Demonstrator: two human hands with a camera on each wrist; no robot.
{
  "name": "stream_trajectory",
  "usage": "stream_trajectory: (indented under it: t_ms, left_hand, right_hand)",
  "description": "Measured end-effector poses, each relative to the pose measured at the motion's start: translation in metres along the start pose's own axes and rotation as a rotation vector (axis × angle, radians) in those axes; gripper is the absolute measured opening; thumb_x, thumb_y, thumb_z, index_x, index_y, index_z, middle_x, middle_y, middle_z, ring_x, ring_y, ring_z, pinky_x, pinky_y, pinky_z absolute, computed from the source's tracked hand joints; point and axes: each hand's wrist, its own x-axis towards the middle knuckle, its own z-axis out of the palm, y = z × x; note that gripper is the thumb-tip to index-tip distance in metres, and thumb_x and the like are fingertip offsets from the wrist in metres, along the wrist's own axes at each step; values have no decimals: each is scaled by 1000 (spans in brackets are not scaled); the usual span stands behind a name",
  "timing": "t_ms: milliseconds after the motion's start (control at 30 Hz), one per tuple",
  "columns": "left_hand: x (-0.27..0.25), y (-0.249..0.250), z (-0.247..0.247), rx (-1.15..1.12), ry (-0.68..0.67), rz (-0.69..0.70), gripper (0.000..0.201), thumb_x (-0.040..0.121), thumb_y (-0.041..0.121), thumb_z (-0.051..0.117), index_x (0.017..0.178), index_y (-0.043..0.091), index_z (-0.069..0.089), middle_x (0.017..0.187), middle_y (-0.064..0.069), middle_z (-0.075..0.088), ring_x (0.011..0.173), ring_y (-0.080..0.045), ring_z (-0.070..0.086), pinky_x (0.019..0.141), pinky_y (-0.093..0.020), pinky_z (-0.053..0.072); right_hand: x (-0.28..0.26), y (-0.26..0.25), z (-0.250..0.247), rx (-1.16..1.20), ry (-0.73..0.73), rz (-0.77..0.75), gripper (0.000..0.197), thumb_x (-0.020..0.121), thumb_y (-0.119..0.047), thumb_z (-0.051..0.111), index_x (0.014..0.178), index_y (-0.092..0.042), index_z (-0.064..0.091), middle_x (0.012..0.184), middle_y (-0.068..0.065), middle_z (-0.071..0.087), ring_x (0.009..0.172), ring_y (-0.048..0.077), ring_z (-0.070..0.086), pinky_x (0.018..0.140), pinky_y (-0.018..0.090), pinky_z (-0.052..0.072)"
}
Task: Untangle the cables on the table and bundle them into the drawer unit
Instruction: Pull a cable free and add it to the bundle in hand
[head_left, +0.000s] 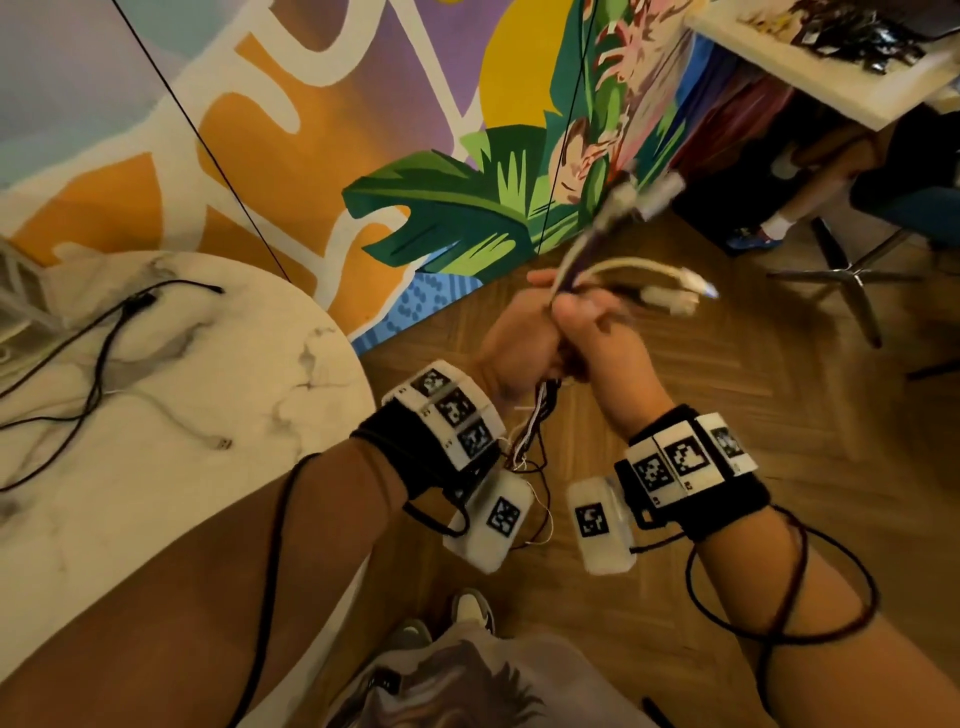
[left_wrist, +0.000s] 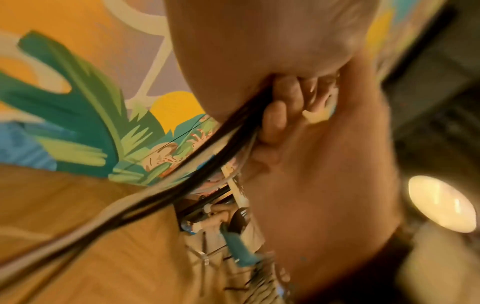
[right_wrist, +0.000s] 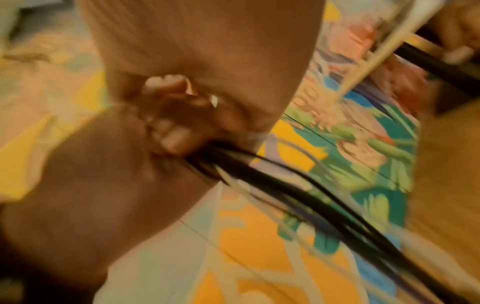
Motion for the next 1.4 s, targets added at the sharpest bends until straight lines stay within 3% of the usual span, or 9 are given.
stream_trajectory:
  t_ms: [100, 200, 467, 600, 767, 867, 1067, 1200, 1400]
  left_hand:
    - [3, 29, -9, -238, 64, -64, 52, 93, 20, 47, 44, 20, 31, 35, 5, 27, 28, -12, 23, 34, -19, 23]
    - [0, 42, -18, 142, 160, -20, 54, 93, 17, 50, 44, 22, 29, 35, 6, 25, 31, -14, 20, 38, -25, 18]
    - [-16, 87, -39, 1357, 164, 345, 37, 84, 35, 47, 53, 21, 33, 48, 11, 29, 43, -5, 25, 45, -21, 14]
    - [-18, 112, -37, 1625, 179, 413, 30, 90, 40, 47, 82, 17, 64, 53, 9, 28, 46, -11, 26, 47, -24, 15]
    - [-15, 145, -37, 1683, 286, 569, 48, 93, 49, 38, 101, 13, 68, 68, 0, 51, 60, -19, 43, 59, -29, 30]
    - [-16, 149, -35, 1714, 281, 584, 50, 93, 50, 37, 105, 13, 68, 76, -7, 63, 62, -21, 45, 60, -30, 33]
    - [-13, 144, -44, 1773, 243, 501, 49, 88, 50, 40, 101, 12, 68, 78, -12, 64, 68, -35, 56, 60, -34, 39]
    - [-14, 129, -43, 1756, 224, 417, 36, 87, 43, 45, 85, 15, 67, 52, 5, 31, 53, -25, 39, 50, -28, 20]
    - [-15, 103, -44, 1661, 194, 472, 28, 86, 36, 52, 70, 16, 65, 52, 3, 39, 48, -21, 34, 47, -22, 8]
  right_hand:
    - [-6, 30, 16, -16, -116, 107, 35, 74, -44, 62, 77, -9, 56, 64, 6, 52, 53, 18, 48, 51, 30, 40]
    - [3, 68, 24, -112, -130, 178, 35, 79, -30, 66, 57, -12, 45, 49, -3, 36, 43, 11, 29, 47, 28, 23]
    - [0, 165, -10, -593, 6, 576, 41, 91, -30, 57, 55, -14, 45, 53, 0, 43, 48, 16, 39, 49, 28, 31]
    - [3, 192, -30, -739, 13, 710, 35, 90, -38, 58, 74, -7, 63, 72, 12, 64, 67, 30, 62, 57, 34, 47]
    - [-14, 218, -39, -902, -48, 924, 48, 92, -45, 54, 102, 1, 63, 97, 19, 68, 88, 35, 65, 72, 39, 54]
    - [-4, 218, -39, -758, 57, 941, 50, 92, -46, 53, 98, 3, 60, 88, 18, 63, 79, 34, 61, 64, 36, 47]
    - [36, 182, -59, -960, 138, 632, 26, 91, -26, 53, 88, -6, 69, 75, 16, 61, 77, 38, 62, 61, 33, 42]
    - [51, 166, -71, -1118, 185, 462, 24, 90, -27, 52, 92, -11, 70, 87, 21, 68, 84, 41, 62, 66, 37, 45]
    - [41, 199, -64, -1220, -307, 789, 31, 88, -32, 60, 104, -5, 65, 99, 15, 67, 86, 31, 63, 65, 31, 45]
